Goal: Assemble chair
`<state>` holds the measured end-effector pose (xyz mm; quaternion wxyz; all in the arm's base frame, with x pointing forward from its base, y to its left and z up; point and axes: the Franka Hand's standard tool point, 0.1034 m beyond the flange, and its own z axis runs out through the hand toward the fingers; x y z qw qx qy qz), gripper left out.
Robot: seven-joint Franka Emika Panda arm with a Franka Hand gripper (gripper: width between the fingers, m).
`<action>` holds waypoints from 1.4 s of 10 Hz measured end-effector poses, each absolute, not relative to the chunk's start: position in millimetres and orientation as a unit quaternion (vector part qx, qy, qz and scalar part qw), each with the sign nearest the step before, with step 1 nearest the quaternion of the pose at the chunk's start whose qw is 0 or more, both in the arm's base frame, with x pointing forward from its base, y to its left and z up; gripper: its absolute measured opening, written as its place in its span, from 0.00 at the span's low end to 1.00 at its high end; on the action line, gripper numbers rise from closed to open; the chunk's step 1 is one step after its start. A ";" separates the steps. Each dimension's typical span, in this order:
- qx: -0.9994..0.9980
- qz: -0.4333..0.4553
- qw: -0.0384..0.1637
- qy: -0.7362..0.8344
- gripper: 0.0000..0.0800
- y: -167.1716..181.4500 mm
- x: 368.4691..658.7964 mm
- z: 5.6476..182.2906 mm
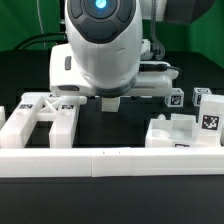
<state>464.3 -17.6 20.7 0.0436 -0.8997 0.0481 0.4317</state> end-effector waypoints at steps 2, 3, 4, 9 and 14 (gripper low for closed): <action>-0.897 0.438 0.044 0.051 0.81 -19.6 455.6 15.3; -0.896 0.440 0.044 0.053 0.81 -20.6 451.4 12.7; -0.894 0.443 0.044 0.054 0.81 -20.9 447.3 10.6; -0.893 0.445 0.043 0.052 0.35 -19.3 446.0 9.5; -0.905 0.422 0.035 0.030 0.36 -8.6 473.7 29.5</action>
Offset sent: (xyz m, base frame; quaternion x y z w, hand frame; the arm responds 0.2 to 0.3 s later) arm -0.0133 0.0055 -0.0089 0.0187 -0.0012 0.0078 0.9998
